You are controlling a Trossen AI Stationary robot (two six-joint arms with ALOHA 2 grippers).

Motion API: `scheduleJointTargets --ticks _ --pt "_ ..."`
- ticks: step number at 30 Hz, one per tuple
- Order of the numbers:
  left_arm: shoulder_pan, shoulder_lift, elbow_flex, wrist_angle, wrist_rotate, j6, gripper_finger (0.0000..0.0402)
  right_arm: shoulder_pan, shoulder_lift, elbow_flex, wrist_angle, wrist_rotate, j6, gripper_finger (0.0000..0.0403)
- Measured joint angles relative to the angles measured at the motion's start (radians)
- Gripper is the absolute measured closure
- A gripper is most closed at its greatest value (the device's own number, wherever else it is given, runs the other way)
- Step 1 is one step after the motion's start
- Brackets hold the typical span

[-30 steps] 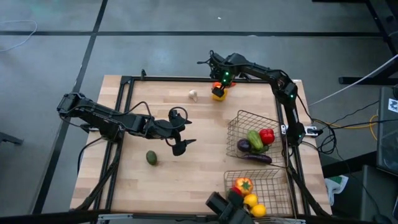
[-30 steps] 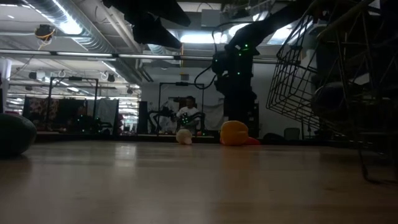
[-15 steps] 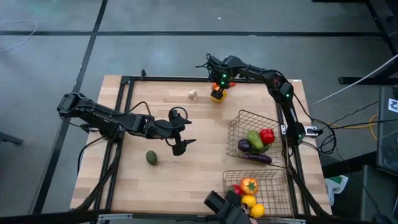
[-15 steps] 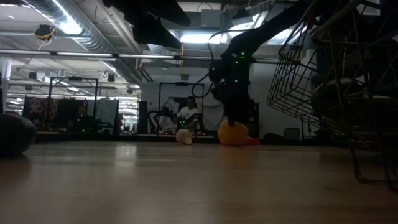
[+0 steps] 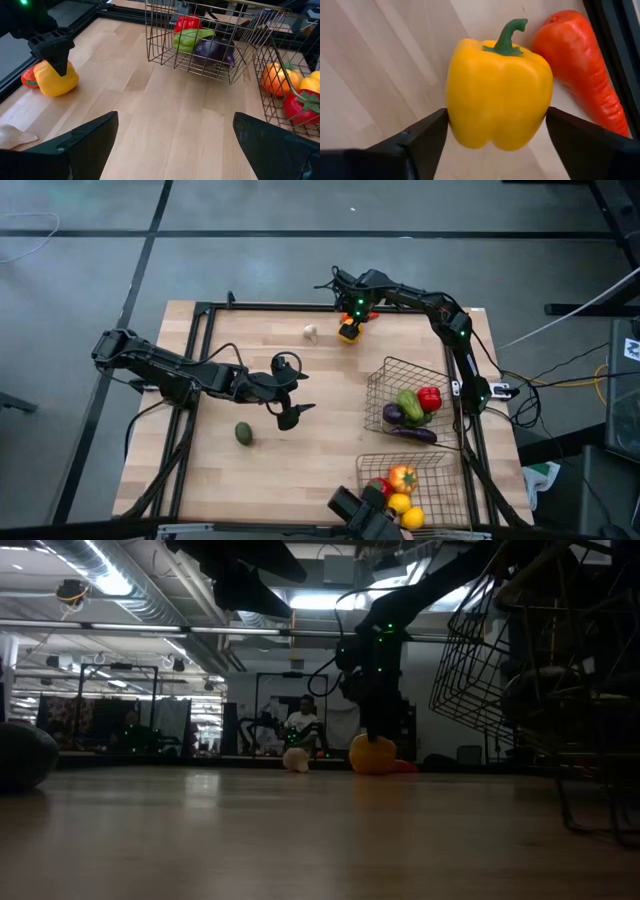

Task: Sort produce into baskets
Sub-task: Put the yellow bell pepper into the top wire basket

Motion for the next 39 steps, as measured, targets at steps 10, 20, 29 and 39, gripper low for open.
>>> scheduleJointTargets --ticks 10,20,29,39 --pt "0.000 0.000 0.000 0.000 0.000 0.000 0.0009 0.000 -0.001 0.000 0.015 0.000 0.000 0.0134" --pt "0.000 0.000 0.000 0.000 0.000 0.000 0.0009 0.001 -0.001 0.000 -0.024 0.000 0.000 0.0137" --pt "0.000 0.000 0.000 0.000 0.000 0.000 0.0009 0.001 -0.001 0.000 -0.100 0.000 0.000 0.0137" --pt "0.000 0.000 0.000 0.000 0.000 -0.009 0.0009 0.001 -0.001 0.000 -0.136 -0.021 0.000 0.0137"
